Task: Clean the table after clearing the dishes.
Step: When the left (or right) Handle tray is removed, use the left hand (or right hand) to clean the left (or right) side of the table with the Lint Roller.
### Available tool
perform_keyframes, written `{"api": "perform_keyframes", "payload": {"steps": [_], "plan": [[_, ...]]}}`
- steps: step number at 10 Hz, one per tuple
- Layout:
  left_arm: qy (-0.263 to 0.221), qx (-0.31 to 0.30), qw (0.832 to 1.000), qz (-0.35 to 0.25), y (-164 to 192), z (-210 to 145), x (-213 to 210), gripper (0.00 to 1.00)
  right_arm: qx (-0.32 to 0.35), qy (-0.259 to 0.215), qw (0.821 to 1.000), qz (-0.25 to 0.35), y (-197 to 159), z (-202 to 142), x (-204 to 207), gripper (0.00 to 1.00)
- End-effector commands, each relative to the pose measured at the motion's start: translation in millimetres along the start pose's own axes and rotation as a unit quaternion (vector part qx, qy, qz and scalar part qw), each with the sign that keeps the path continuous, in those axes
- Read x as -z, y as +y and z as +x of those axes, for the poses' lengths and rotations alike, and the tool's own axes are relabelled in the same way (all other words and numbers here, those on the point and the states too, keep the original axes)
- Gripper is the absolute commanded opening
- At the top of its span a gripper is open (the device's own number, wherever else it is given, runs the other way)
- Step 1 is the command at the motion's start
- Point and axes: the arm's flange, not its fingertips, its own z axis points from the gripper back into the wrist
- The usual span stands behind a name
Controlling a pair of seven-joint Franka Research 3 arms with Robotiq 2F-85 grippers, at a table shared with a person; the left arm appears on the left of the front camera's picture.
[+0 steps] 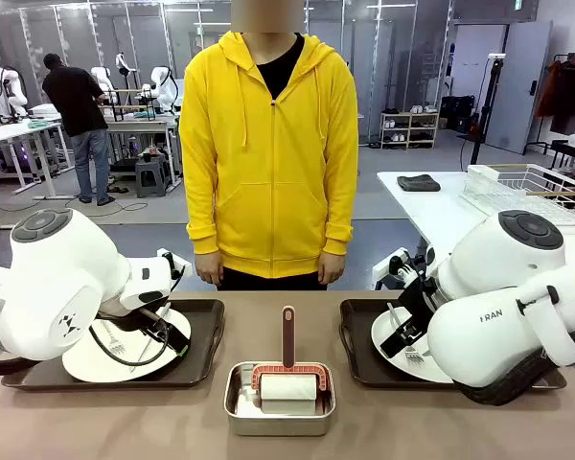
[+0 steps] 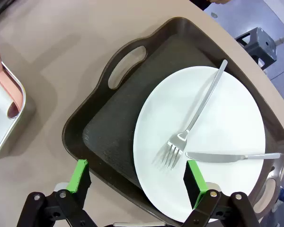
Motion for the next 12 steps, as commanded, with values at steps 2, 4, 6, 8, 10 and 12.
{"api": "perform_keyframes", "payload": {"steps": [2, 4, 6, 8, 10, 12], "plan": [[0.0, 0.0, 1.0, 0.0, 0, 0, 0, 1.0, 0.0, 0.0, 1.0, 0.0, 0, 0, 0, 1.0], [0.0, 0.0, 1.0, 0.0, 0, 0, 0, 1.0, 0.0, 0.0, 1.0, 0.0, 0, 0, 0, 1.0], [0.0, 0.0, 1.0, 0.0, 0, 0, 0, 1.0, 0.0, 0.0, 1.0, 0.0, 0, 0, 0, 1.0], [0.0, 0.0, 1.0, 0.0, 0, 0, 0, 1.0, 0.0, 0.0, 1.0, 0.0, 0, 0, 0, 1.0], [0.0, 0.0, 1.0, 0.0, 0, 0, 0, 1.0, 0.0, 0.0, 1.0, 0.0, -1, 0, 0, 1.0], [0.012, 0.002, 1.0, -0.016, 6, 10, -9, 1.0, 0.019, -0.004, 0.999, 0.047, -13, 23, -21, 1.0]]}}
